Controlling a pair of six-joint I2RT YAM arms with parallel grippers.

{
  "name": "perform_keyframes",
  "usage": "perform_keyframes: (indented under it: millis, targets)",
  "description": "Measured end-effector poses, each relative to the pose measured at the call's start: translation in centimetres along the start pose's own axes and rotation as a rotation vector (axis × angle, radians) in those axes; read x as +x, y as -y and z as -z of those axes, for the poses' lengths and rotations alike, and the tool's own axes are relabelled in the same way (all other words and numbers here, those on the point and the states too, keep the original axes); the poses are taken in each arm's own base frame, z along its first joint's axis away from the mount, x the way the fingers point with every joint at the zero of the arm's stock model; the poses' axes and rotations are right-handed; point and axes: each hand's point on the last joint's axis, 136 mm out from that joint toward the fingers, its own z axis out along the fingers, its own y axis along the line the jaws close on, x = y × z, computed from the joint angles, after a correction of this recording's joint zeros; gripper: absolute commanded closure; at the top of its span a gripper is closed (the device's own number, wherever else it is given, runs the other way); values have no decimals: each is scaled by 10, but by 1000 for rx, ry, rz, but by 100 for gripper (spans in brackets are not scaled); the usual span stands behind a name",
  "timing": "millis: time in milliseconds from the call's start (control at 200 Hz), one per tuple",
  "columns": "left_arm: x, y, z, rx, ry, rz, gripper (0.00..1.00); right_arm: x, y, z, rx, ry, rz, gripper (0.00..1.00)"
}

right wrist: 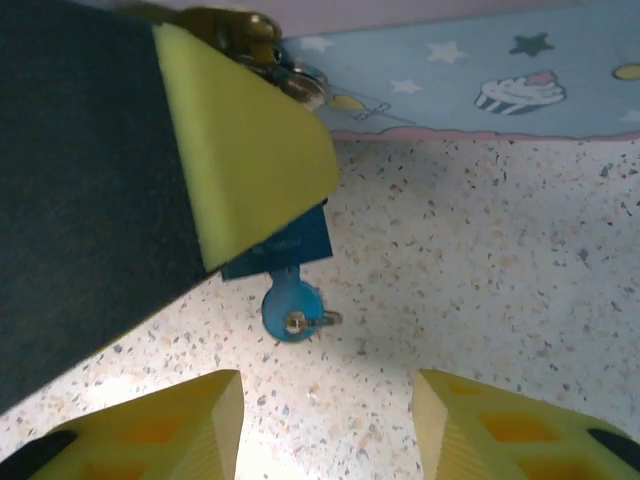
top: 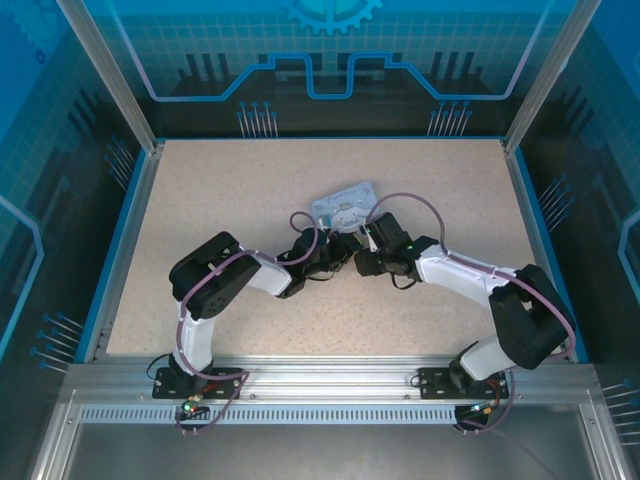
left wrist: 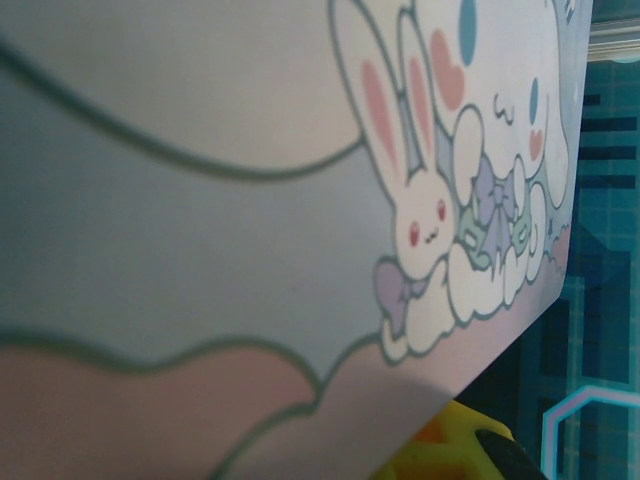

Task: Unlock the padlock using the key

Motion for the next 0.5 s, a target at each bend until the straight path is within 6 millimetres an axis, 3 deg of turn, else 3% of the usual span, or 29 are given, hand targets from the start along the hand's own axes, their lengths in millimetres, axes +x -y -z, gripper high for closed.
perform_keyframes:
  millis: [140, 500]
  targets:
    - [-1, 0, 0, 0, -1, 5, 100, -1, 1, -7, 15, -13, 11, 60]
    - [-1, 0, 0, 1, -2, 8, 100, -6, -5, -7, -4, -15, 37, 93]
